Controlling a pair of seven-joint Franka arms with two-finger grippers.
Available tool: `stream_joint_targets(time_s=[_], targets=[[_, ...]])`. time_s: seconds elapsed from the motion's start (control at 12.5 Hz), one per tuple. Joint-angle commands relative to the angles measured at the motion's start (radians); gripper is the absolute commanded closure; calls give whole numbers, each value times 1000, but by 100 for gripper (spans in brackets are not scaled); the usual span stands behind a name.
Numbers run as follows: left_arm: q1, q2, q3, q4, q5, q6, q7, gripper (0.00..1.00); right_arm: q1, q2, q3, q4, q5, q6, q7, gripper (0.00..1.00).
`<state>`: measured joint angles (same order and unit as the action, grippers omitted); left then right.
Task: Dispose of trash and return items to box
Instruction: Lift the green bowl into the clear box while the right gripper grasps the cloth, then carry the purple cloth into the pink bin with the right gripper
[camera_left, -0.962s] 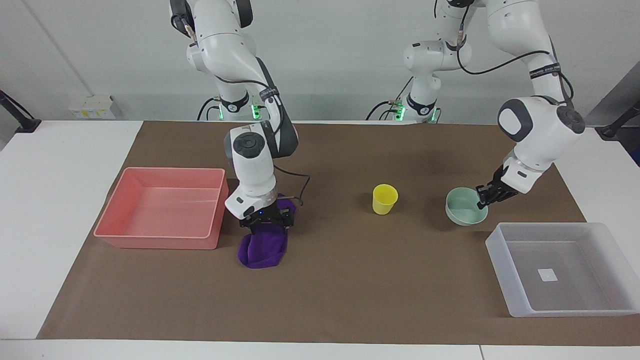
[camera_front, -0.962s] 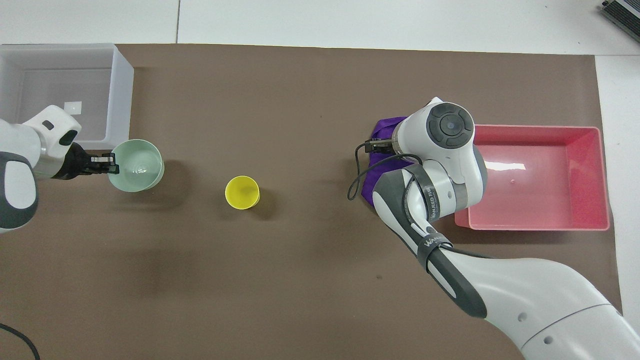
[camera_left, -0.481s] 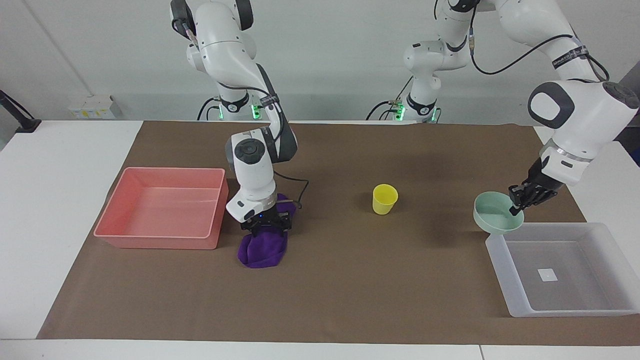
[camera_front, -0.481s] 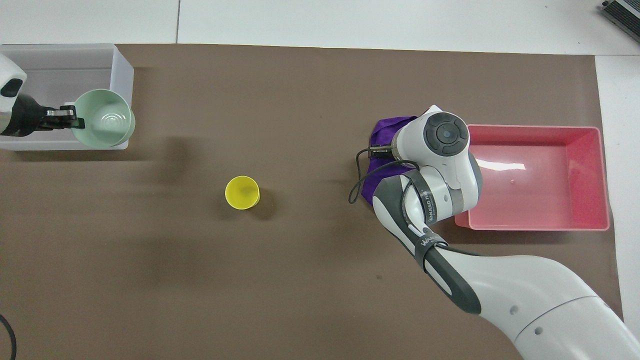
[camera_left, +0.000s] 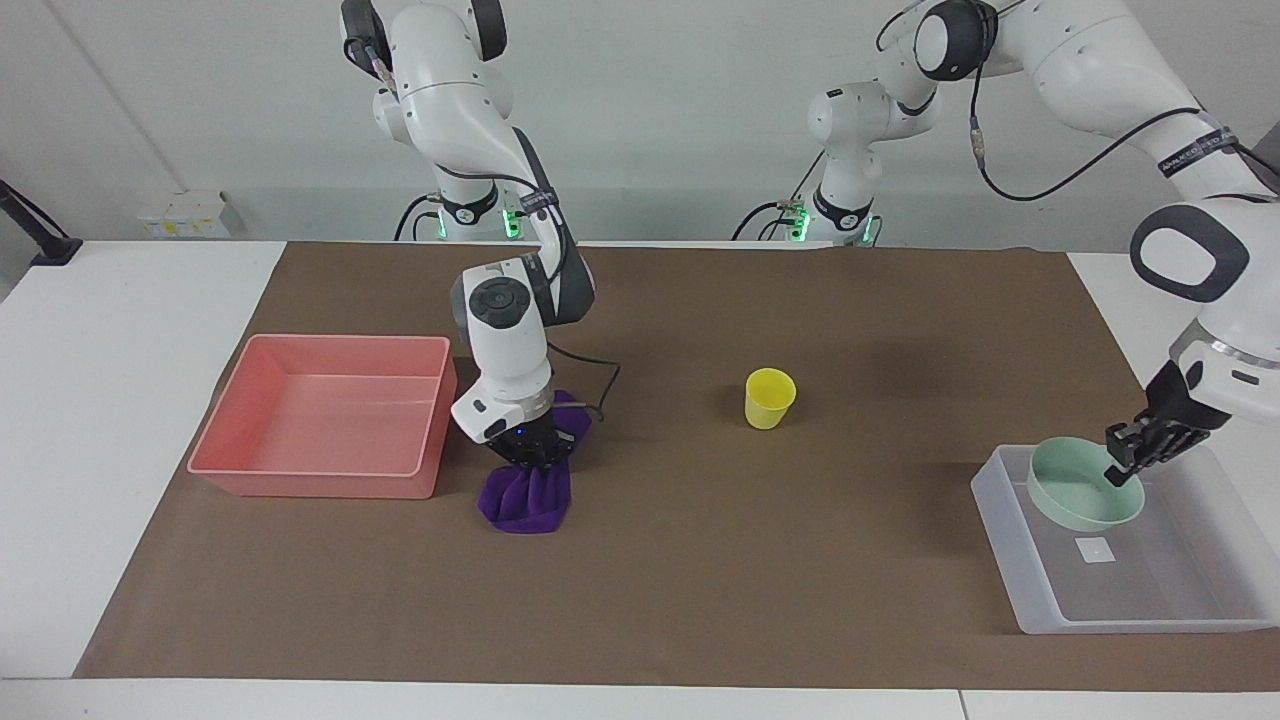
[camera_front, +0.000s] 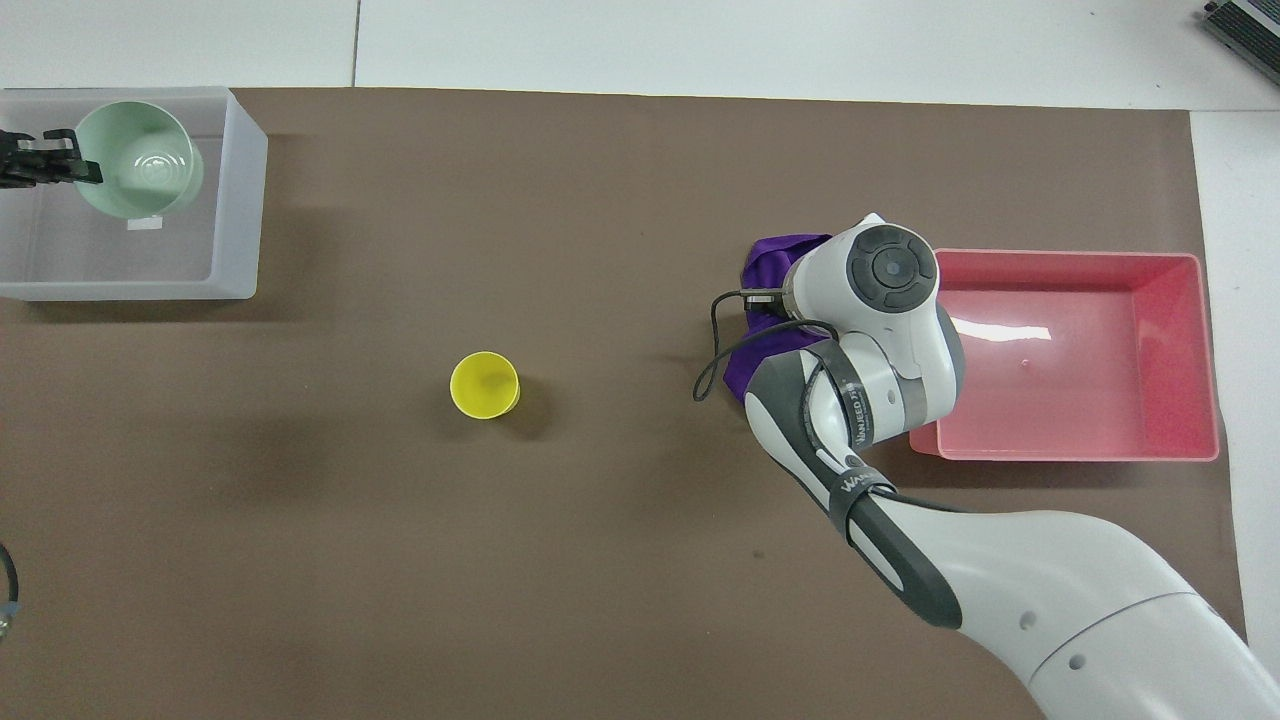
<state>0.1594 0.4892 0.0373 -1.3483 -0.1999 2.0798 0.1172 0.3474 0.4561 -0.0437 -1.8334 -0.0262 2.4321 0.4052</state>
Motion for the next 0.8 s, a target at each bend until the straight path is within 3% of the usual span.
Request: stream_joint_targets(time_s=[0.0,0.24,0.72], targets=[[72,187,-57,229,28,-43,19,100,-1,-26,4,9,-24,-40,37,100],[97,271,-63,273,45,49,29,100,1,-106,5,40,-15,-155,67,100],[121,273,-63,215,137,71,29,100,-13,-296,5,60,-15,-378,75,100]])
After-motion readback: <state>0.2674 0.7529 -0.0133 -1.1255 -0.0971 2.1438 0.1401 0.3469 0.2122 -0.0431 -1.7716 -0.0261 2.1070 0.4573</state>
